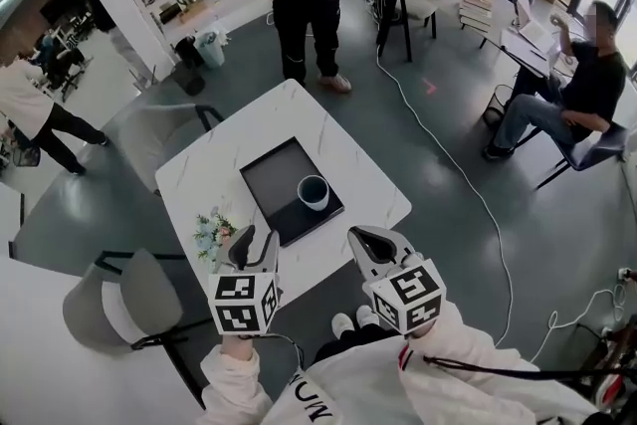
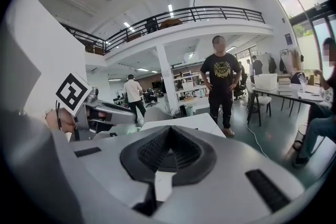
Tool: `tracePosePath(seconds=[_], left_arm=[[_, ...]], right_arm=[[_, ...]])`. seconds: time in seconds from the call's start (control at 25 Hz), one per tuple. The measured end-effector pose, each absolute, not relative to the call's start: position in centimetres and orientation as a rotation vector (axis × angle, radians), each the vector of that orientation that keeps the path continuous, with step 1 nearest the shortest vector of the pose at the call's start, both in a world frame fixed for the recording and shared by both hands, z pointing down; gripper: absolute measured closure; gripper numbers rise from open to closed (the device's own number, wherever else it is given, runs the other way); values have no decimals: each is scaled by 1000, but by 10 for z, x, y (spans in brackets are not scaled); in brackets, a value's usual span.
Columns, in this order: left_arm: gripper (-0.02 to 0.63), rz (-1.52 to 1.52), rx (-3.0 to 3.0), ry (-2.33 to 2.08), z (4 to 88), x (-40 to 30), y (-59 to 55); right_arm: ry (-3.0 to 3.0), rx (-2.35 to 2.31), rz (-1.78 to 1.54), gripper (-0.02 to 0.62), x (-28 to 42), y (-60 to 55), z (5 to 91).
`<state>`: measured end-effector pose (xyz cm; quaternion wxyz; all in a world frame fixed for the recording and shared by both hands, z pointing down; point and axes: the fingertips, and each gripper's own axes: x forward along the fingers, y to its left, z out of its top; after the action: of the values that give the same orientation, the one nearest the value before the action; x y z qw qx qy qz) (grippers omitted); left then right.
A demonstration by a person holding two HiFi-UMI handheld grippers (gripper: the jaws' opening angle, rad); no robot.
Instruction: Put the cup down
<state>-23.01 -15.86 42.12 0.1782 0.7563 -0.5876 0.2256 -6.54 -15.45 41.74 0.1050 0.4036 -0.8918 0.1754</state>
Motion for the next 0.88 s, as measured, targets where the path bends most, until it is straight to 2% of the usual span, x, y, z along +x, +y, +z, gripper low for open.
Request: tracePosePath(seconds=[0.12,0.4,0.44,0.52,0.68,0.88], left_arm=[[443,548,2153,-1726,405,-230,-141],[496,452,2151,-1866,385,-231,-104],[519,432,2145,-1887,384,-231,-99],[525,397,2137,-1919,382,-228,-89],[595,370,2137,-1982,379,-221,-77],[595,348,2144,-2016,372,-218,-75]], right_arm=[[-2657,1188,489,591,-65,-148,404],[-2722,1182,443,591,-61,-136,380],[-2727,1184,442,591,-60,-134,379],[-2736,1187,444,591,-57,-131,375],[-2755,1185,435,591,-53,-127,372],[-2782,1168,442,591,-58,-126,370]])
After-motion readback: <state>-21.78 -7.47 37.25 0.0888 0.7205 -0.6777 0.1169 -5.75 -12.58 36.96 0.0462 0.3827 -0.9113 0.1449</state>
